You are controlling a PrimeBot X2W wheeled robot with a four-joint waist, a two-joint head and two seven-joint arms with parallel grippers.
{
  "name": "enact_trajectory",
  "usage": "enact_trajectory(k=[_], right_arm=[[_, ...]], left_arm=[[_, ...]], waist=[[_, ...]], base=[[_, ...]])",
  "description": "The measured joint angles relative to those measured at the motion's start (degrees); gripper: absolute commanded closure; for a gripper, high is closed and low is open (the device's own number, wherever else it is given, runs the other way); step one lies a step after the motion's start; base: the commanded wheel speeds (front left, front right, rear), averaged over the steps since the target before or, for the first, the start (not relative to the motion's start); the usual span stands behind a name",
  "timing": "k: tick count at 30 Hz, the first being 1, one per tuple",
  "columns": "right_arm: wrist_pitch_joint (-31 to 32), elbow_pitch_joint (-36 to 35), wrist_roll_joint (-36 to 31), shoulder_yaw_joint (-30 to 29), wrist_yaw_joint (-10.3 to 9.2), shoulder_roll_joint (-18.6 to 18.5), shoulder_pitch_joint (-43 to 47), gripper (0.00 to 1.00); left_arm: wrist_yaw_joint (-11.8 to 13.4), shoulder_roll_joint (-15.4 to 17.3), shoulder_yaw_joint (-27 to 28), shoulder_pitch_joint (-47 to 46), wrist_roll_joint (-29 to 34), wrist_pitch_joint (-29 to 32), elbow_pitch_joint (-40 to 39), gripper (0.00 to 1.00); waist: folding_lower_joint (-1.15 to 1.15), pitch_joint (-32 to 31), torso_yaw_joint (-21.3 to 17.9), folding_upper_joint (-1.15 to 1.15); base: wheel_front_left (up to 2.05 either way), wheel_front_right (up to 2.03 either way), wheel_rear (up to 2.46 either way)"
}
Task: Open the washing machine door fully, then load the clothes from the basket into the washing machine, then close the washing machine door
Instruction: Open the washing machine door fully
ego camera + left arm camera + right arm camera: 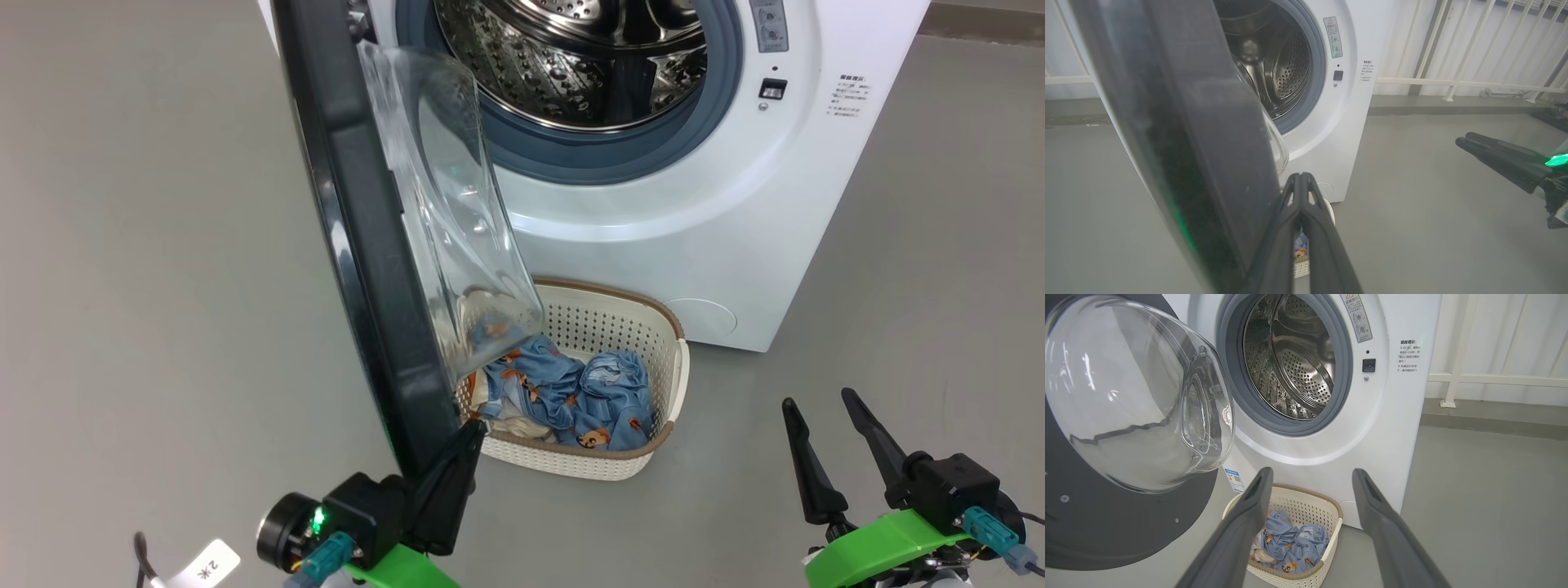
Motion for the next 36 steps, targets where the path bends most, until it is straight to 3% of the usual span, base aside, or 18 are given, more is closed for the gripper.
enact_trajectory(k=[23, 36], right_arm=[[0.0, -0.1, 0.5, -0.1, 0.00, 0.0, 0.0, 0.00], [0.0, -0.1, 0.5, -0.2, 0.00, -0.2, 0.0, 0.00]], left_arm=[[3.9, 1.8, 3.8, 2.1, -1.3, -0.5, -0.1, 1.00], [4.5, 2.8, 7.0, 2.1, -3.6, -1.8, 1.7, 1.00]], waist=[[0.00, 0.0, 2.7, 0.00], [0.00, 0.2, 6.0, 0.00]], base=[[0.00, 0.00, 0.00], [0.00, 0.00, 0.00]])
